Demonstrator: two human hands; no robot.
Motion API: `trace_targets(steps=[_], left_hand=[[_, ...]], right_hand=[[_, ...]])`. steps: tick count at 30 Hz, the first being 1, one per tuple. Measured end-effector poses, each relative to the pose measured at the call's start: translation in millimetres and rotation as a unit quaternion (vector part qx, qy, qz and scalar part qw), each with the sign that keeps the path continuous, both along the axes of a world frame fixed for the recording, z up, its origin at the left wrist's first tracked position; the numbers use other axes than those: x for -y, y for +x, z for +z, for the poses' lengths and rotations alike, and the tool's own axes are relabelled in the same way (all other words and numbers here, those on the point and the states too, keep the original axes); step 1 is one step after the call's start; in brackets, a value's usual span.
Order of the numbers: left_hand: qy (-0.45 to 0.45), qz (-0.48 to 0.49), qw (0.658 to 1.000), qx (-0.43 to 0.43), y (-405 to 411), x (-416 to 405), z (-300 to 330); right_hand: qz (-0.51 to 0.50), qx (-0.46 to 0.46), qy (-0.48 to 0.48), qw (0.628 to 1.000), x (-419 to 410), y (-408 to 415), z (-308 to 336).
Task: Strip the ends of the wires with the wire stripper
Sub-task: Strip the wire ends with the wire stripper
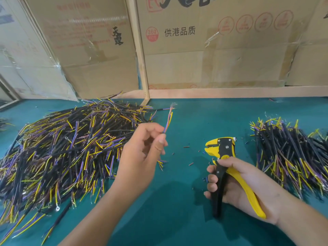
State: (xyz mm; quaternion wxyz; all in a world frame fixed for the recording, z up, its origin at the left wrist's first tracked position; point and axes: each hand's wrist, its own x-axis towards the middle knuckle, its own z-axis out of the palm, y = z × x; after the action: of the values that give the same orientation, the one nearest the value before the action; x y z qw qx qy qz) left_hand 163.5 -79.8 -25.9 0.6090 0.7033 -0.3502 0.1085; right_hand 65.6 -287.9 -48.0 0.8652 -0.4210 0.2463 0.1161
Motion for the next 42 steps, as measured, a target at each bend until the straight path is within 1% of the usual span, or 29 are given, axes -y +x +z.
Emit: trace_targets(steps=[4, 8, 10, 14, 17, 20, 23, 25, 31, 38, 42], left_hand=[[-0.059, -0.057, 0.989, -0.126, -10.9, 9.5, 2.7], [-0.104, -0.101, 0.959, -0.245, -19.7, 14.9, 3.8], [-0.112, -0.109, 0.949, -0.273, -22.7, 15.5, 6.4], [-0.108, -0.117, 0.943, -0.292, -25.6, 14.5, 8.0], [-0.106, -0.123, 0.944, -0.287, -24.9, 13.7, 8.0], [-0.083, -0.106, 0.958, -0.254, -21.9, 14.1, 7.2], [-0.035, -0.051, 0.982, -0.179, -19.4, 12.8, 4.1], [0.002, -0.017, 0.992, -0.124, -18.3, 11.9, 1.3], [0.069, 0.017, 0.997, -0.034, -17.7, 12.0, -2.3], [0.076, -0.004, 0.996, -0.054, -13.6, 13.9, -6.9], [0.057, 0.001, 0.995, -0.078, -11.0, 13.0, -4.5]], right_hand=[[-0.002, -0.006, -0.005, 1.000, -2.8, 1.5, 2.2], [-0.001, -0.004, -0.010, 1.000, -2.9, 1.6, 3.2], [-0.003, -0.004, -0.007, 1.000, -2.5, 1.8, 3.2], [-0.001, -0.008, -0.010, 1.000, -2.7, 2.2, 3.1], [0.000, -0.009, -0.011, 1.000, -2.9, 2.3, 4.1], [-0.003, -0.010, -0.012, 1.000, -2.7, 2.0, 4.3], [-0.004, -0.007, -0.013, 1.000, -2.7, 2.1, 4.1], [-0.002, -0.003, -0.014, 1.000, -2.3, 1.9, 3.7], [0.001, 0.001, -0.011, 1.000, -1.9, 1.7, 2.0], [0.005, -0.001, -0.014, 1.000, -0.9, 3.2, -1.3], [0.007, 0.001, -0.015, 1.000, -1.4, 3.5, -1.2]])
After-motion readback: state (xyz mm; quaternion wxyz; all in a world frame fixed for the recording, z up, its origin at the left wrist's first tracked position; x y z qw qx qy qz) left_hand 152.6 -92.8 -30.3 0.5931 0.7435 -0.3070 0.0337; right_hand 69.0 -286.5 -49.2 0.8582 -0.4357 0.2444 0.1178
